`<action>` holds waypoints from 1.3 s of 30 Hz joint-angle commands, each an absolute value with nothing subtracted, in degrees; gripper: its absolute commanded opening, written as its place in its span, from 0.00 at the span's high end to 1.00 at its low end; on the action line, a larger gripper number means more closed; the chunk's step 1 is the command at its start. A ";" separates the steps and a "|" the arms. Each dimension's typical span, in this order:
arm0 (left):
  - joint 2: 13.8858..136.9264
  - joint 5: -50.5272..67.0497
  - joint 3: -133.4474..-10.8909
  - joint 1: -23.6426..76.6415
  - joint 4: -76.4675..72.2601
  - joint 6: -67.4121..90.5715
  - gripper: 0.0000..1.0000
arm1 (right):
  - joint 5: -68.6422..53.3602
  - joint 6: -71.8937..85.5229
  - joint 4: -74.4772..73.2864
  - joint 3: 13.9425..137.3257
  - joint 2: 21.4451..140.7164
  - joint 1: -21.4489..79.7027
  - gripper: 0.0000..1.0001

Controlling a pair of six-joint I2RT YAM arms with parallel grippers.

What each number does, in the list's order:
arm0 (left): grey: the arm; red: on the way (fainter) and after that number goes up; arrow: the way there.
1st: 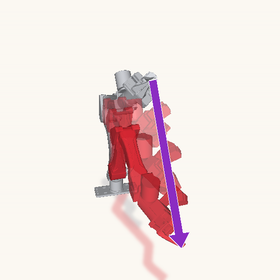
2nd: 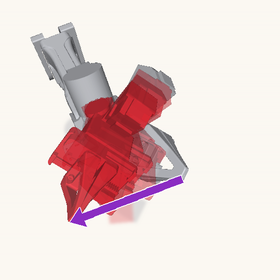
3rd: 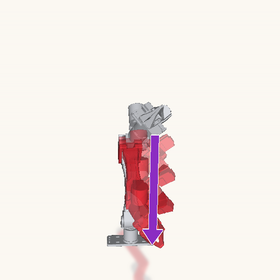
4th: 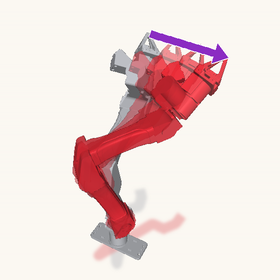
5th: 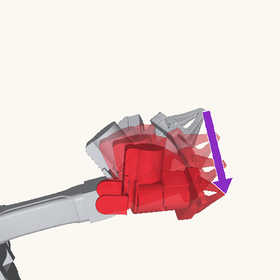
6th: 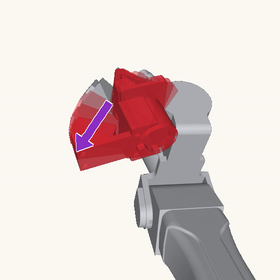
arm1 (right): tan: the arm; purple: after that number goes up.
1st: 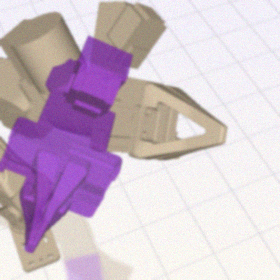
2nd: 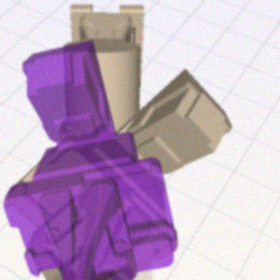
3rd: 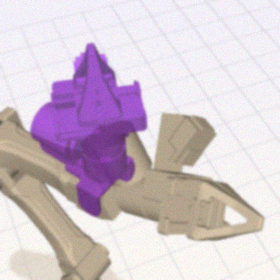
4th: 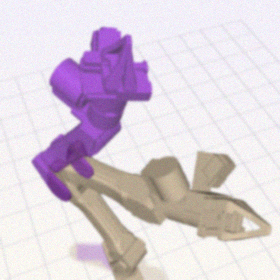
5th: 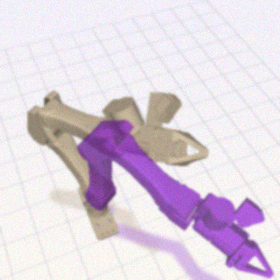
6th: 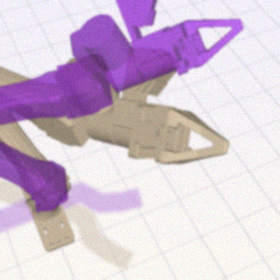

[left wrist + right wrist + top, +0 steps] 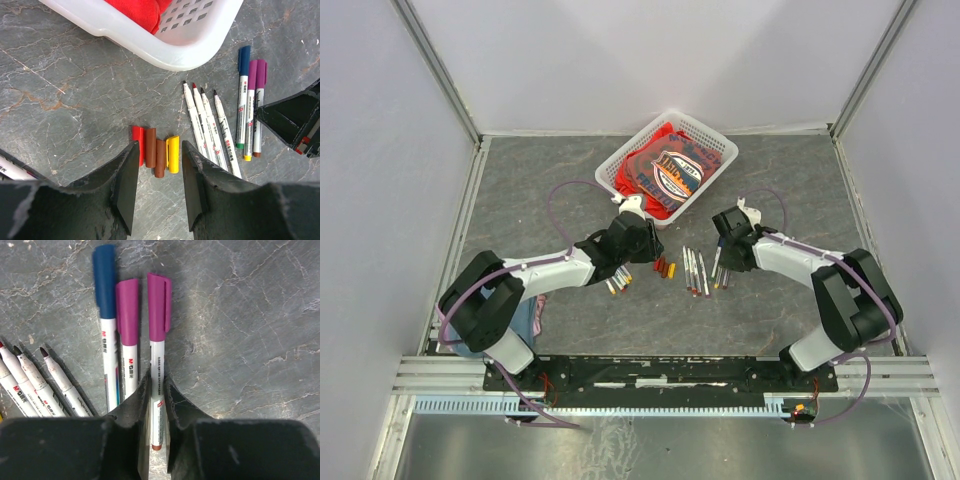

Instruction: Open the pen caps

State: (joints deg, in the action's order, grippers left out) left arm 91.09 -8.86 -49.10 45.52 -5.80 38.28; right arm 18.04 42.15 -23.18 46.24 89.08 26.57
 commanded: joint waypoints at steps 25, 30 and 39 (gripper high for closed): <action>93.68 15.17 -50.54 45.15 -25.09 51.60 0.45 | 0.18 33.99 -19.66 38.85 61.53 30.95 0.99; 94.90 16.60 -50.62 44.91 -27.40 53.30 0.45 | -2.38 34.06 -17.46 39.70 61.05 34.62 0.99; 95.91 16.70 -50.63 44.45 -27.59 53.59 0.45 | -4.76 35.30 -15.47 41.63 61.79 37.37 0.99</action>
